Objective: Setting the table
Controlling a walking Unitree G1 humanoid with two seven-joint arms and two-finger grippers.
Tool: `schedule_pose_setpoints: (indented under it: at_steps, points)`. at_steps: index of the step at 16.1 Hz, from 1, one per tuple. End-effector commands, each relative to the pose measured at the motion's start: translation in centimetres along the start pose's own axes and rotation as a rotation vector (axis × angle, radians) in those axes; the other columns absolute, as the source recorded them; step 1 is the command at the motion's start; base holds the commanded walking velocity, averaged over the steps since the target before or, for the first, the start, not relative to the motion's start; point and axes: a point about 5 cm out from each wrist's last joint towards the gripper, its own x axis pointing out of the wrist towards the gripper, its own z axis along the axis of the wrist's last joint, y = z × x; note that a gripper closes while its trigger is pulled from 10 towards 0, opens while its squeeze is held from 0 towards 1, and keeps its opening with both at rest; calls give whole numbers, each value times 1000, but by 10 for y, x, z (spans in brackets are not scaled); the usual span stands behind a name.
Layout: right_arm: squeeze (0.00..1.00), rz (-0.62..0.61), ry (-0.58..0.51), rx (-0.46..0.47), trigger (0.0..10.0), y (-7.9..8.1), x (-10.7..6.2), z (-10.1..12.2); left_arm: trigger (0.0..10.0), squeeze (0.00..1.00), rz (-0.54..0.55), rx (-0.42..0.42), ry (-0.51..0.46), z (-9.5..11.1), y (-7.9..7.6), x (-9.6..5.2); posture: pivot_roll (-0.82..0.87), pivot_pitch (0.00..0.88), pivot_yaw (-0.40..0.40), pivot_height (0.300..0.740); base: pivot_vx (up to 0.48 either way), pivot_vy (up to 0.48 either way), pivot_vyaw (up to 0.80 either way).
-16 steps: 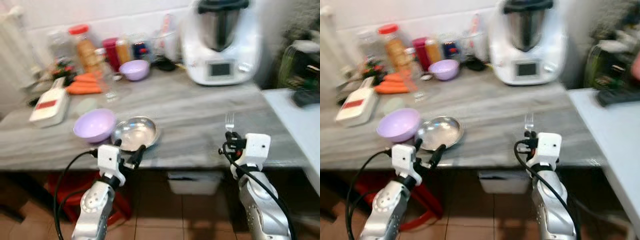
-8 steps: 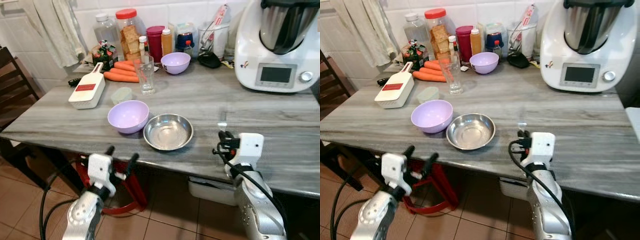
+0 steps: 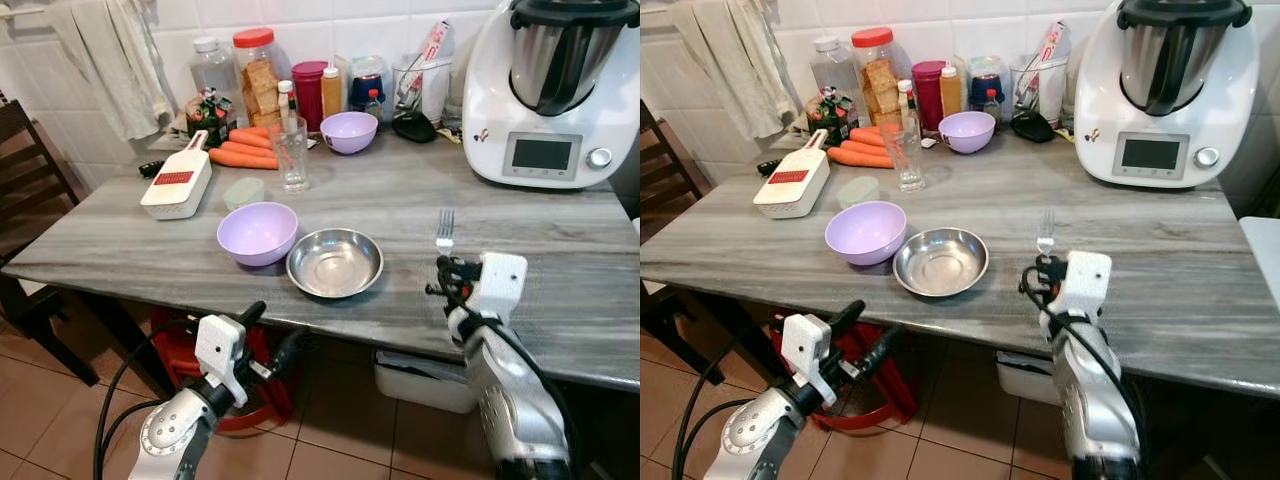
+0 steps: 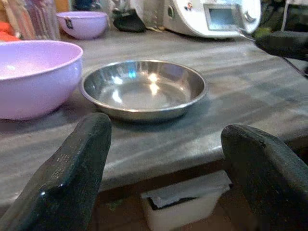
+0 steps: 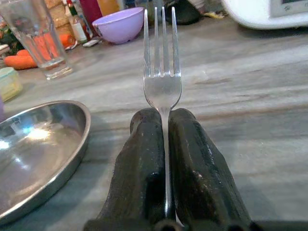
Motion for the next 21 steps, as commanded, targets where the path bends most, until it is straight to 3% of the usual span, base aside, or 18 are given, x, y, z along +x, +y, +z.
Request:
schedule_pose_setpoints:
  at_steps: [1,6,10,21]
  points:
    - [0,19,37,19,10000,9,7,0,10000,0,-21,9,2,4,2,-1,-45,0,103,740,0,0,0]
    - [0,3,105,64,10000,24,27,1,10000,0,-36,4,8,2,2,-2,-39,0,100,740,0,0,0]
    - [0,-74,143,98,10000,18,31,-4,10000,0,-45,-13,10,0,-1,-2,-33,0,97,740,0,0,0]
    - [0,-97,166,142,10000,24,46,-9,10000,0,-161,-65,30,-3,-11,-1,-40,0,101,740,0,0,0]
